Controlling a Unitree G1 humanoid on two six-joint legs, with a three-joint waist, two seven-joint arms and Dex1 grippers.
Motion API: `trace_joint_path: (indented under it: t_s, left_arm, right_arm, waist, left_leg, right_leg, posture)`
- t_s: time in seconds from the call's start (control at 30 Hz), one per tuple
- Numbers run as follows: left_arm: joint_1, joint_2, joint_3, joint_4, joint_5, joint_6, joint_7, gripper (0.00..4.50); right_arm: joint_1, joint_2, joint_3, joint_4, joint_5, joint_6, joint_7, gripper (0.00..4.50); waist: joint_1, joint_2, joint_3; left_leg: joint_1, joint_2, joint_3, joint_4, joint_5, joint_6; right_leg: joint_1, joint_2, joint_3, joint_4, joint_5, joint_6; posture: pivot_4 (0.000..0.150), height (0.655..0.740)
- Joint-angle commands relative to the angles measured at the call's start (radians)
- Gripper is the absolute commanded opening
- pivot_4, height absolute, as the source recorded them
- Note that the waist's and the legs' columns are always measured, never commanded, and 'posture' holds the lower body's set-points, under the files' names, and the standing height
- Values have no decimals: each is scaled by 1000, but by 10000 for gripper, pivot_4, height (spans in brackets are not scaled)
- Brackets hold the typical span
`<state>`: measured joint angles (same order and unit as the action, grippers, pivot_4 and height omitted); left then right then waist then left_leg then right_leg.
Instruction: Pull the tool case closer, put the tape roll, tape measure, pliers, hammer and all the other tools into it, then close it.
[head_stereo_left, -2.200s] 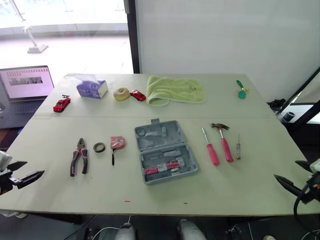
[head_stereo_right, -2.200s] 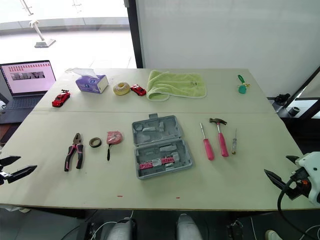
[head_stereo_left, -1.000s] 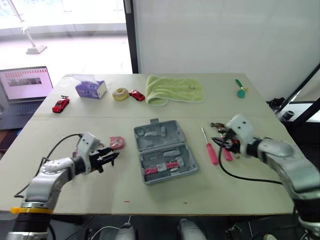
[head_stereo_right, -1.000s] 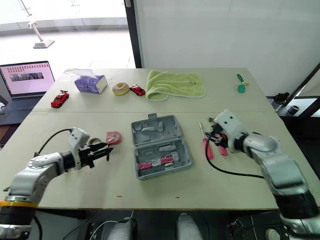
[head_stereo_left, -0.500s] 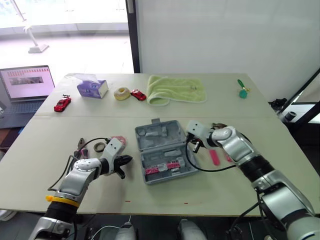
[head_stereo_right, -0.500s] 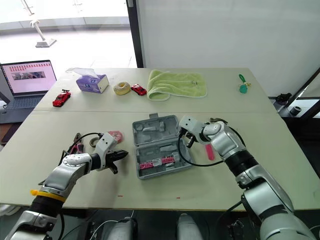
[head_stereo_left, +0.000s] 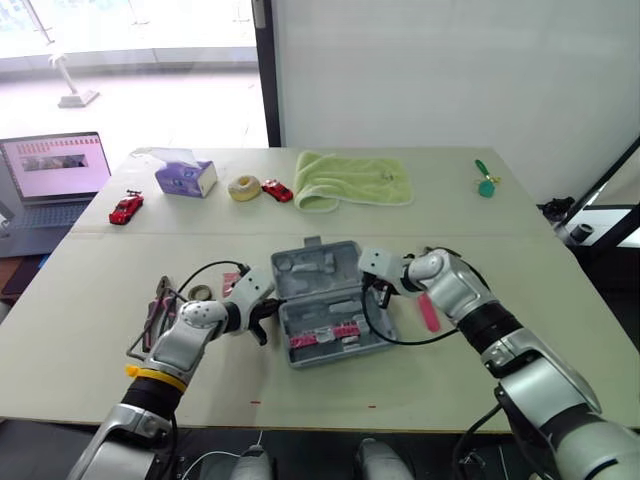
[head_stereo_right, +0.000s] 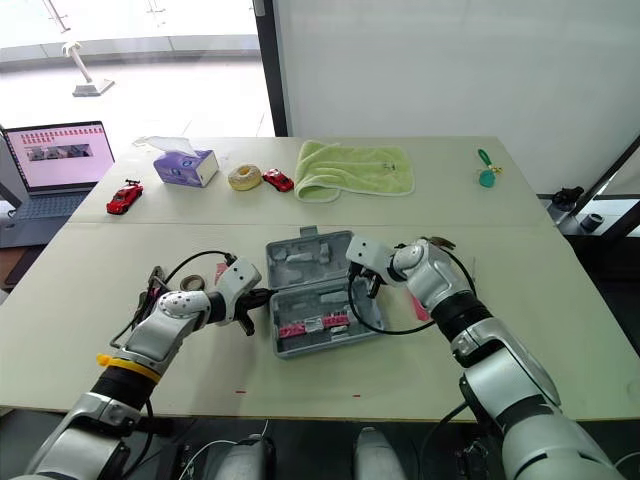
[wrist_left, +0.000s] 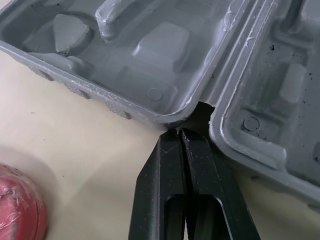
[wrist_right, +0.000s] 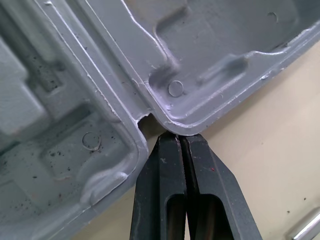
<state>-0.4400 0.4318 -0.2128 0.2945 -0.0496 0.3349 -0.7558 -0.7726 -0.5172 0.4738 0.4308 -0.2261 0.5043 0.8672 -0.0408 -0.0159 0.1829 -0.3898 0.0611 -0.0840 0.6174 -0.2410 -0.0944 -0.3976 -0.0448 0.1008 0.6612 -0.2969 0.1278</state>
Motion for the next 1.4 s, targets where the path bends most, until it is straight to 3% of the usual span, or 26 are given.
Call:
trace_joint_path:
  t_s: [0.03,0.3,0.47,1.0,1.4]
  left_arm:
    - [62,29,-24,-84,-20,4,-82,774]
    - [193,144,5,-213,-50,13,-178,774]
    - [202,184,28,-204,-54,8,-188,774]
    - [416,288,68,-425,-102,72,-214,774]
    - [457,313,96,-467,-126,108,-204,774]
  right_arm:
    - [122,-36,-25,-270,34,177,62,942]
    - [297,-14,-53,-636,63,458,9,942]
    - [334,7,-44,-739,82,575,-31,942]
    - [404,33,-12,-900,186,764,-168,942]
    - [433,17,4,-973,267,831,-243,942]
  waist:
    - [-2,0,0]
    - [-8,1,0]
    - [-7,1,0]
    - [-24,0,0]
    - [-28,0,0]
  left_leg:
    - [0,0,0,0,0,0]
    - [1,1,0,-1,0,0]
    - [1,1,0,-1,0,0]
    - [1,1,0,-3,0,0]
    - [0,1,0,-3,0,1]
  right_leg:
    - [0,0,0,0,0,0]
    - [-1,1,0,1,-1,0]
    - [-1,1,0,1,-1,0]
    - [-2,1,0,1,-1,-1]
    - [-3,1,0,0,-2,-2]
  posture:
    - [1500,7400]
    - [1500,7400]
    - [1500,7400]
    - [1500,7400]
    - [1500,7400]
